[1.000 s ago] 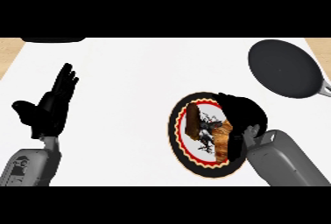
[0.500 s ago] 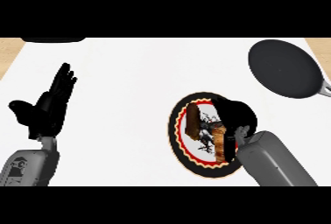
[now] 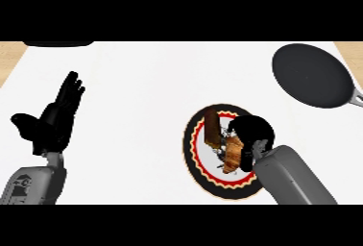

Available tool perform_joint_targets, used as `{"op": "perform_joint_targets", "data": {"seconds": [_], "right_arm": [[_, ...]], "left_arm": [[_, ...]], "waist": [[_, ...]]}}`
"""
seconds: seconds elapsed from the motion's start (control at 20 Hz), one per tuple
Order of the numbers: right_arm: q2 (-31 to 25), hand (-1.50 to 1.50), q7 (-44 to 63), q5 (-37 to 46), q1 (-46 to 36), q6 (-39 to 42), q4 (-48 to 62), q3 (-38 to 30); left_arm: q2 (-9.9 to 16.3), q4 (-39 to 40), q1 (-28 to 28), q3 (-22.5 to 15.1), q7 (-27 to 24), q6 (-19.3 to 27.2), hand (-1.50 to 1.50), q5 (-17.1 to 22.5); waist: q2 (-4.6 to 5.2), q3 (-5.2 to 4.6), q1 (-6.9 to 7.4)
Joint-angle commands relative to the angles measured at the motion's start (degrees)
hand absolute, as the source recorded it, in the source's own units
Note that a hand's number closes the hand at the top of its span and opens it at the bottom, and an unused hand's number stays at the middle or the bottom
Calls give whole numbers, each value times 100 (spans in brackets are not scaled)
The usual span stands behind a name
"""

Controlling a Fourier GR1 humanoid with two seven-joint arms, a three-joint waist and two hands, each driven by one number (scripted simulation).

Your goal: Pick the croissant from the plate and place it in the pan

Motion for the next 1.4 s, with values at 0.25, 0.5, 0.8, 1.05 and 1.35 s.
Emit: {"op": "perform_joint_targets", "data": {"seconds": [0.25, 0.5, 0.8, 1.05, 1.35], "right_arm": [[-89, 150, -820, 470, 272, 129, -189, 112], [980, 150, -58, 452, -575, -499, 687, -642], [1204, 150, 790, 138, -1841, -2518, 1794, -780], [987, 150, 835, 1260, -2323, -3469, 1421, -679], [904, 150, 1055, 1792, -2467, -4320, 1092, -885]], "left_arm": [[-63, 336, -364, 145, 57, -28, 0, -169], [-93, 275, -342, 136, 73, -71, 0, -145], [-198, 326, -525, 32, 87, -94, 0, -152], [-101, 34, -210, 121, 212, -179, 0, -33], [-23, -22, -170, 188, 126, -182, 0, -94]], "waist": [[6, 7, -27], [25, 8, 37], [72, 10, 232], [-6, 8, 149], [1, 8, 44]]}}
